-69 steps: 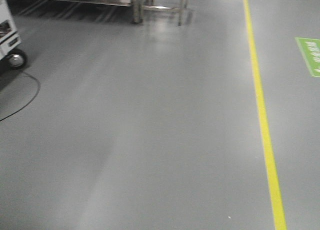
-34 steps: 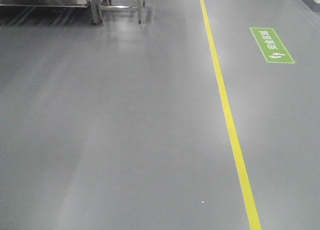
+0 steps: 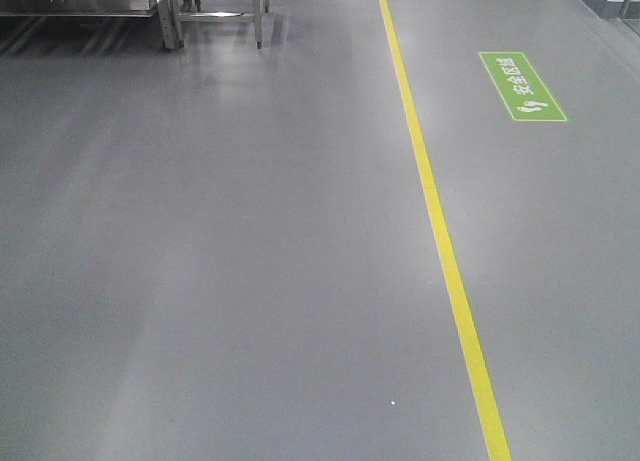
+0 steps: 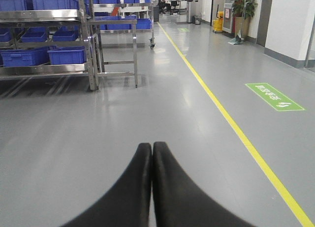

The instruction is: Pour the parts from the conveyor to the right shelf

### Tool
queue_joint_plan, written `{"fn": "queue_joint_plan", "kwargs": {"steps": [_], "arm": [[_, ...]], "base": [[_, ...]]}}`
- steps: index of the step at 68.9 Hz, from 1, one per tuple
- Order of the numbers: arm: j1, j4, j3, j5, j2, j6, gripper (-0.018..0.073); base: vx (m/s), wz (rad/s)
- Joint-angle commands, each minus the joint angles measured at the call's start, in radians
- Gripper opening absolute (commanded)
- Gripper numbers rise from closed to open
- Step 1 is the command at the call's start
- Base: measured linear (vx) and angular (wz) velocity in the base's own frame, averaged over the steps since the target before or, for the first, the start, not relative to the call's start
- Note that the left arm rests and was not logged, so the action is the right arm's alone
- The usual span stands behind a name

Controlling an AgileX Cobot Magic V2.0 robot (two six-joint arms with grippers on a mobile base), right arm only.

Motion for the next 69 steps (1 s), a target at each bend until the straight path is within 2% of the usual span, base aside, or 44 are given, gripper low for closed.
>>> {"fn": "queue_joint_plan", "kwargs": {"steps": [1,69], "arm": [[0.000,-0.007,-0.026,-0.074,0.012,-0.010,-0.0006],[0.000,-0.006,-0.026,-0.074,0.012,-0.010,-0.0006]], "base": [[0.02,-0.07],[0.05,-0.14]]}}
